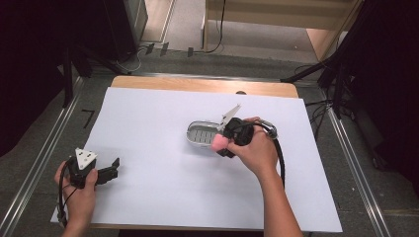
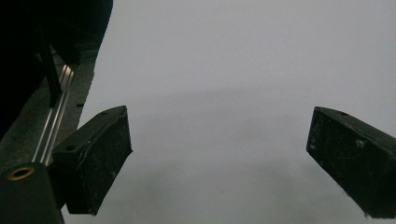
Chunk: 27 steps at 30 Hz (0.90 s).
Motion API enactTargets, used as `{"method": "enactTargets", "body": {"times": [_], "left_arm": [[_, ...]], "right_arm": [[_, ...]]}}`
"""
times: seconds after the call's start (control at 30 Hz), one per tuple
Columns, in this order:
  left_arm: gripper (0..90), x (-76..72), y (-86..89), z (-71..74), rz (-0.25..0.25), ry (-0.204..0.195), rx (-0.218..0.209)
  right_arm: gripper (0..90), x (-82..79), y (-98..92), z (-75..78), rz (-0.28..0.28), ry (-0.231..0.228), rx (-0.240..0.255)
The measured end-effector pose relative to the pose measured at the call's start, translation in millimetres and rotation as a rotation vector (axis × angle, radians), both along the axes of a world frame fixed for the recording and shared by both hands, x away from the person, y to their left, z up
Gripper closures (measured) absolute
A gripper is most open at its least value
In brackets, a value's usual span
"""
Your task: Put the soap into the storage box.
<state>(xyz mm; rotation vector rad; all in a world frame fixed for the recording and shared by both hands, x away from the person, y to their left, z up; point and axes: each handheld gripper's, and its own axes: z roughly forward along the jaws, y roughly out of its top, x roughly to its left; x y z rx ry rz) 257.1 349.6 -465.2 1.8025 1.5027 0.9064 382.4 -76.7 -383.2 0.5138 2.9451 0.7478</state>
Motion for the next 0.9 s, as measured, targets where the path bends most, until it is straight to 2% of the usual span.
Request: {"method": "enactTargets", "body": {"times": [0.53,0.73,0.9], "left_arm": [[7.1,0.4,2.0,0.4,0.002,0.006,-0.016],[7.1,0.5,2.0,0.4,0.002,0.007,-0.017],[7.1,0.6,2.0,0.2,0.003,0.006,-0.018]], "right_arm": [[38.6,14.4,21.0,1.6,0.039,0.008,0.015],[38.6,21.2,30.0,4.4,0.056,0.006,-0.007],[38.6,28.2,37.3,4.6,0.073,-0.014,-0.028]]}}
